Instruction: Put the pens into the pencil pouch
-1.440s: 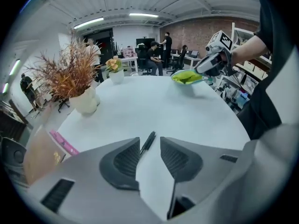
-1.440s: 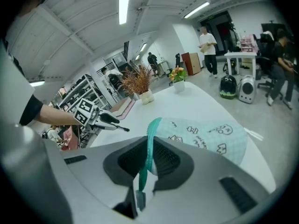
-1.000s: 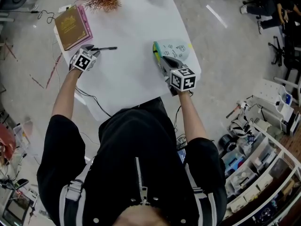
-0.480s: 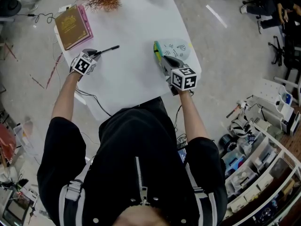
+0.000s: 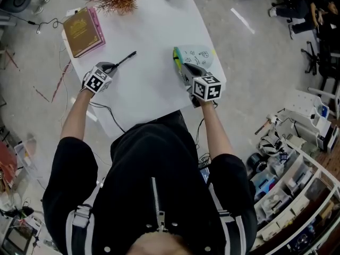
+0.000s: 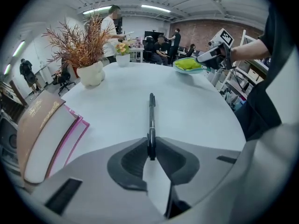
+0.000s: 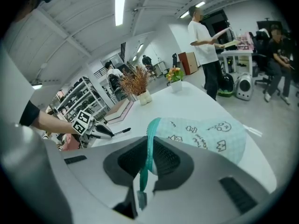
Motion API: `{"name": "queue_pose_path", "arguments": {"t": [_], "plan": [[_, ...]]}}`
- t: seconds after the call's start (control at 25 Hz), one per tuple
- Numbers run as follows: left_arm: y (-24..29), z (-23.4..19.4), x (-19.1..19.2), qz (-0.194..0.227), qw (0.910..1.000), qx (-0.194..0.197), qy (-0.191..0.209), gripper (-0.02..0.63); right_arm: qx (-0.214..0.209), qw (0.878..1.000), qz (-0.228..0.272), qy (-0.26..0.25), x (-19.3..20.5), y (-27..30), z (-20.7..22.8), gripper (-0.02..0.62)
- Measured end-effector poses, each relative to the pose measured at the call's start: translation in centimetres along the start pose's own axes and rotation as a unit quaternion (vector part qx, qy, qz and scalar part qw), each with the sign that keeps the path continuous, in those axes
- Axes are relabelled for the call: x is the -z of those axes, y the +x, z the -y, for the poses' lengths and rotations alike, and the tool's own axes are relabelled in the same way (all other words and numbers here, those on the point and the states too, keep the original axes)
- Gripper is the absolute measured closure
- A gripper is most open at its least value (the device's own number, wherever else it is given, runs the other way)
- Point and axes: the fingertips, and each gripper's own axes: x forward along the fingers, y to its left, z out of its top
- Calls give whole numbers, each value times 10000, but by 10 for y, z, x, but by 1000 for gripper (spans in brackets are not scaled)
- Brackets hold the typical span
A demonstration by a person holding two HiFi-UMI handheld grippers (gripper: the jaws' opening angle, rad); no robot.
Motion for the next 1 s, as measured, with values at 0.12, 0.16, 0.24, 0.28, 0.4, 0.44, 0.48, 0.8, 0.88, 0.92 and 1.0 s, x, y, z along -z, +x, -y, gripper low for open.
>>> {"name": "queue_pose_path", "arguments": {"t": [0.12, 0.16, 0.24, 0.28, 0.4, 0.44, 0.48, 0.8, 0.88, 0.92, 1.0], "plan": [[-7, 7, -12, 238, 9997, 54, -98, 534, 21, 10000, 11, 2, -1, 0, 0, 552], [-10, 9, -17, 287, 9995, 73, -109, 534, 28, 10000, 22, 13, -2, -1, 0, 552], [-16, 14, -24, 321, 9994, 88, -74, 534, 38, 10000, 61, 64, -1, -1, 0, 552], [-18, 16, -28, 335, 9994, 91, -26, 534, 38, 9999, 78, 88, -1, -1, 0, 552], [-21, 23, -41, 407, 9990, 97, 158, 534, 46, 9999, 79, 99, 2, -1, -1, 552], [-22, 26, -45, 423, 9988, 109, 209, 534, 52, 9999, 76, 95, 2, -1, -1, 552], [-22, 29, -49, 437, 9986, 131, 257, 534, 57, 9999, 79, 92, 2, -2, -1, 552], [-10, 62, -71, 461, 9962, 433, 603, 534, 113, 9998, 123, 85, 2, -2, 0, 552], [-7, 72, -80, 458, 9955, 517, 655, 534, 123, 9998, 121, 81, 3, -2, 0, 552], [-5, 77, -83, 467, 9950, 559, 679, 534, 126, 9998, 117, 73, 3, -1, 0, 552], [0, 85, -92, 514, 9941, 620, 727, 534, 136, 9999, 93, 46, 4, -1, -1, 552]]}}
